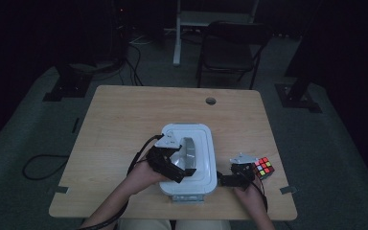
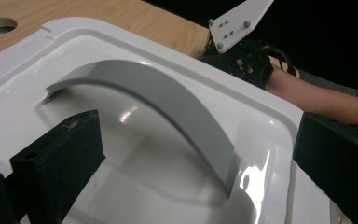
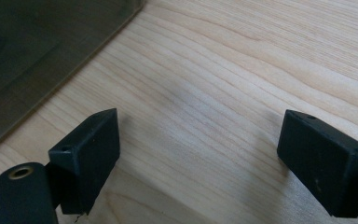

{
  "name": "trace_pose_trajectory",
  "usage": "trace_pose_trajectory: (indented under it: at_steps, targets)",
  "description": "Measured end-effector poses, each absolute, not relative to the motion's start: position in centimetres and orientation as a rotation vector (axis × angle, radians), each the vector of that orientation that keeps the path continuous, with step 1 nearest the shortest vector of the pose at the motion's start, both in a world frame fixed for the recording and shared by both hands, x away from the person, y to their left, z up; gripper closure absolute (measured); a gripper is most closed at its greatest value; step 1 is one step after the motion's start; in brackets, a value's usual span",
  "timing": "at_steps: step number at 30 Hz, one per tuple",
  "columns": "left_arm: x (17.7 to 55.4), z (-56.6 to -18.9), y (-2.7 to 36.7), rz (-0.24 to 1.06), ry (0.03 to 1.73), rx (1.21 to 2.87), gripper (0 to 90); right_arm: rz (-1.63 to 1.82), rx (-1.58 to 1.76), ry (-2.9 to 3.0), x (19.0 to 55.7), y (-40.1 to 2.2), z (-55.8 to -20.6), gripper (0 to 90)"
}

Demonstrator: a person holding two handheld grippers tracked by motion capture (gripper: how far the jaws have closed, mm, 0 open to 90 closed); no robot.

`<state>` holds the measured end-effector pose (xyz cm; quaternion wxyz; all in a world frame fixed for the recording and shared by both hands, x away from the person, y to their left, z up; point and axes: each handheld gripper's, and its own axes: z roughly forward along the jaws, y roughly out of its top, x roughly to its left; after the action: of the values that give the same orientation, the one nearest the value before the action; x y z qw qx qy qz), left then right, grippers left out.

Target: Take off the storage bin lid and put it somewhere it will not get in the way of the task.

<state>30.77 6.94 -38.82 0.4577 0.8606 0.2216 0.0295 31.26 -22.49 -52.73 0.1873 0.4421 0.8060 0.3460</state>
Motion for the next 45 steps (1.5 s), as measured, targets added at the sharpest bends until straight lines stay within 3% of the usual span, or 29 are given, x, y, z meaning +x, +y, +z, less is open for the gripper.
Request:
trace_pose_trajectory:
  at_steps: [3,5,7,11,26,40,45]
  targets:
    - [30.9,-39.0,6.6,0.082,0.552,2.134,7.5,0.974,1.244,2.268,31.3,-22.5,-52.7,12.9]
    - [31.0,-39.1,6.3,0.094,0.542,2.147,16.5,0.974,1.244,2.269,31.3,-22.5,-52.7,12.9]
    - [31.0,-39.2,6.0,0.116,0.545,2.182,17.5,0.974,1.244,2.268,31.3,-22.5,-52.7,12.9]
    - [31.3,-39.3,6.0,0.101,0.569,2.178,32.0,0.974,1.245,2.267,31.3,-22.5,-52.7,12.9]
    - [30.9,-39.8,5.7,0.063,0.558,2.161,56.9,0.975,1.244,2.267,31.3,-22.5,-52.7,12.9]
    - [30.4,-38.3,6.6,-0.065,0.512,2.104,72.6,0.974,1.242,2.269,31.3,-22.5,-52.7,12.9]
    - [29.6,-36.5,7.2,-0.076,0.453,2.077,73.2,0.975,1.243,2.267,31.3,-22.5,-52.7,12.9]
